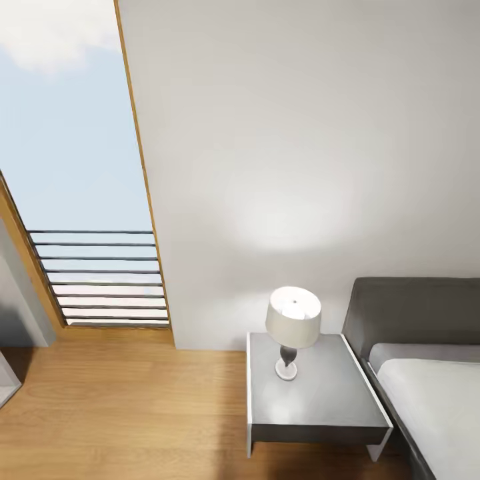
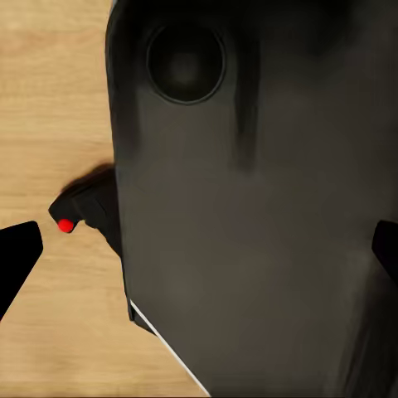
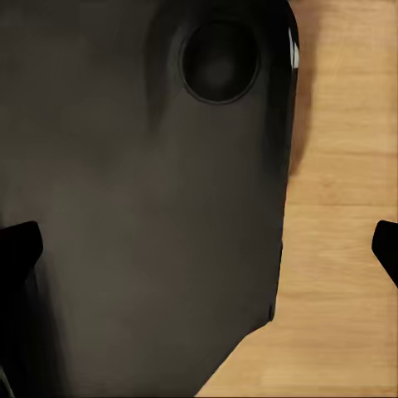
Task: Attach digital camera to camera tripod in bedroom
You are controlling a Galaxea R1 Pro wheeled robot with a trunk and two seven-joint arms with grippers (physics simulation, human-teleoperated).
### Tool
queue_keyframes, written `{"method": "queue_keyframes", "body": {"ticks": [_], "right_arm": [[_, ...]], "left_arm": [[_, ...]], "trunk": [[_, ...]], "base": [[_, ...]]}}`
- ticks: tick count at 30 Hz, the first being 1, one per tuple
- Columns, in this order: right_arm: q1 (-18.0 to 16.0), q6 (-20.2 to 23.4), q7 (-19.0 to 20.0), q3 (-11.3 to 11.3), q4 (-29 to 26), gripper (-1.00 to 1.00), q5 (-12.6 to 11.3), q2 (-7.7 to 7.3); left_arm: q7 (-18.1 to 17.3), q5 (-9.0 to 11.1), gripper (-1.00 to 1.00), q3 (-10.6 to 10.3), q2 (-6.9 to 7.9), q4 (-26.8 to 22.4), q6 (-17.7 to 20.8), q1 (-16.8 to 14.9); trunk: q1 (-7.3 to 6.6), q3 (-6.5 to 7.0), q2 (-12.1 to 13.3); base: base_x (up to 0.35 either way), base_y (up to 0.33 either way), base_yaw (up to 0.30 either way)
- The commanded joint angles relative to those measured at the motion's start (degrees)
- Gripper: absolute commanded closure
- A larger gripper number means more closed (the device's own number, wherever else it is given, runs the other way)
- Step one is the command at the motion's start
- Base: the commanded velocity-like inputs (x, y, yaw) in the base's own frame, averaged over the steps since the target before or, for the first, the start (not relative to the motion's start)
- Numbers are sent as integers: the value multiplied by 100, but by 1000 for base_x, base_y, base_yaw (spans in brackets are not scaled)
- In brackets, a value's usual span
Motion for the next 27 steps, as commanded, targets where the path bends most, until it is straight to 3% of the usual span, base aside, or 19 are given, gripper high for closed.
{"method": "queue_keyframes", "body": {"ticks": [1, 9, 14, 27], "right_arm": [[33, -33, 4, 7, 9, -100, -5, -33], [52, -21, -10, 3, 9, -100, -15, -275], [52, -18, -17, 1, 9, -100, -17, -280], [52, -18, -12, 0, 9, -100, -17, -277]], "left_arm": [[7, 0, -100, -17, -33, -33, 18, 33], [8, 0, -100, -17, -119, -143, 20, 294], [8, 0, -100, -16, -128, -149, 25, 435], [9, 0, -100, -17, -130, -149, 25, 438]], "trunk": [[0, -3, -1], [0, -3, -1], [0, -3, -1], [0, -3, -1]], "base": [[0, 0, 0], [1, -4, 0], [34, -197, 0], [6, -265, 0]]}}
